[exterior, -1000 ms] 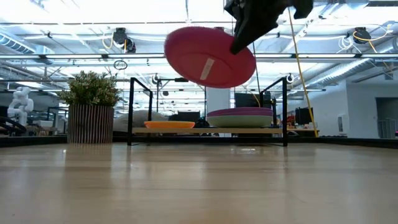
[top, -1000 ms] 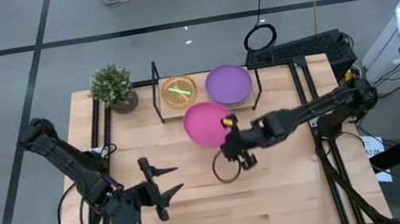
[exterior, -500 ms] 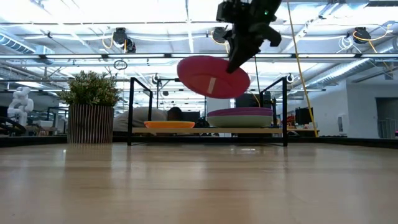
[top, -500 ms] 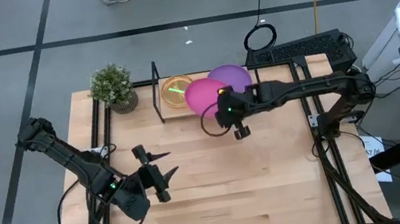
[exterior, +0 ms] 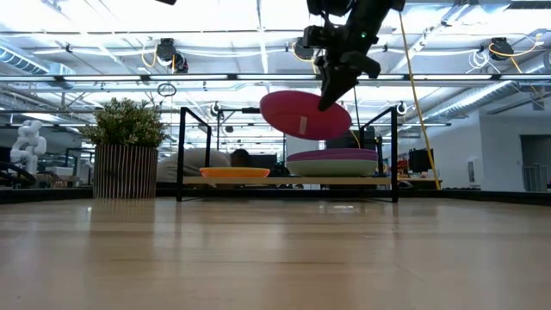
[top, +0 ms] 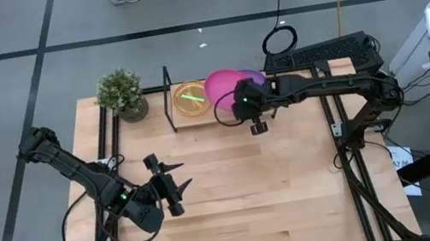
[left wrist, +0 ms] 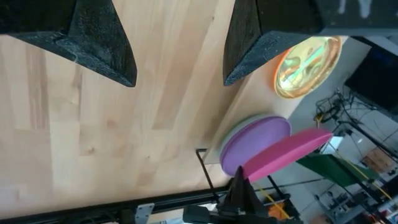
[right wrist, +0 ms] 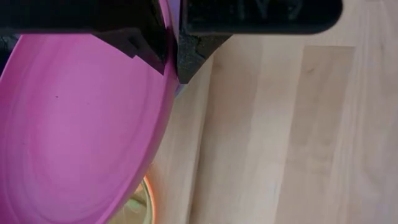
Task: Place and stack plates onto a shelf
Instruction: Stack the pink plate on top of the purple plate, then return to Home Position
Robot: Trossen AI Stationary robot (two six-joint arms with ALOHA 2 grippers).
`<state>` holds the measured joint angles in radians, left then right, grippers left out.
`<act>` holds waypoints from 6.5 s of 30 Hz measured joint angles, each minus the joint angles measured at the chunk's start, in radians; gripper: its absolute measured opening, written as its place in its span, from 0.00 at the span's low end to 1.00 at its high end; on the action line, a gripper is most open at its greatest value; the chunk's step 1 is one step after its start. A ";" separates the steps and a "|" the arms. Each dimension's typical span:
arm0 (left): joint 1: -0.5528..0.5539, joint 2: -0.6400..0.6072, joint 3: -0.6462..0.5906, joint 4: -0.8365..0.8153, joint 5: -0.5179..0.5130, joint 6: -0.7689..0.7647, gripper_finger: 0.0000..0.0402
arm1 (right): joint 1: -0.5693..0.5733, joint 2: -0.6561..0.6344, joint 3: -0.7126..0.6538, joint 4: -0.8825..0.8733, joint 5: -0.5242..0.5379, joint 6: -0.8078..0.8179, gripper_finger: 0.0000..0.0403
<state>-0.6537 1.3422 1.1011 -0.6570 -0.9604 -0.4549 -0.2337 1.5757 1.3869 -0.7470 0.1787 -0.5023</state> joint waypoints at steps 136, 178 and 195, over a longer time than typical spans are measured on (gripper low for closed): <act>0.383 -0.256 -0.579 0.830 0.672 0.353 0.01 | 0.176 -1.049 -1.279 1.081 -0.126 0.194 0.00; 0.371 -1.210 -1.090 0.711 0.700 0.427 0.01 | 0.155 -1.148 -1.343 1.079 -0.131 0.160 0.00; 0.371 -1.220 -1.090 0.706 0.690 0.416 0.01 | 0.070 -1.452 -1.344 0.868 -0.179 0.175 0.00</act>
<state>-0.2825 0.1219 0.0113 0.0494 -0.2699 -0.0386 -0.1639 0.1234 0.0429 0.1207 -0.0006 -0.3271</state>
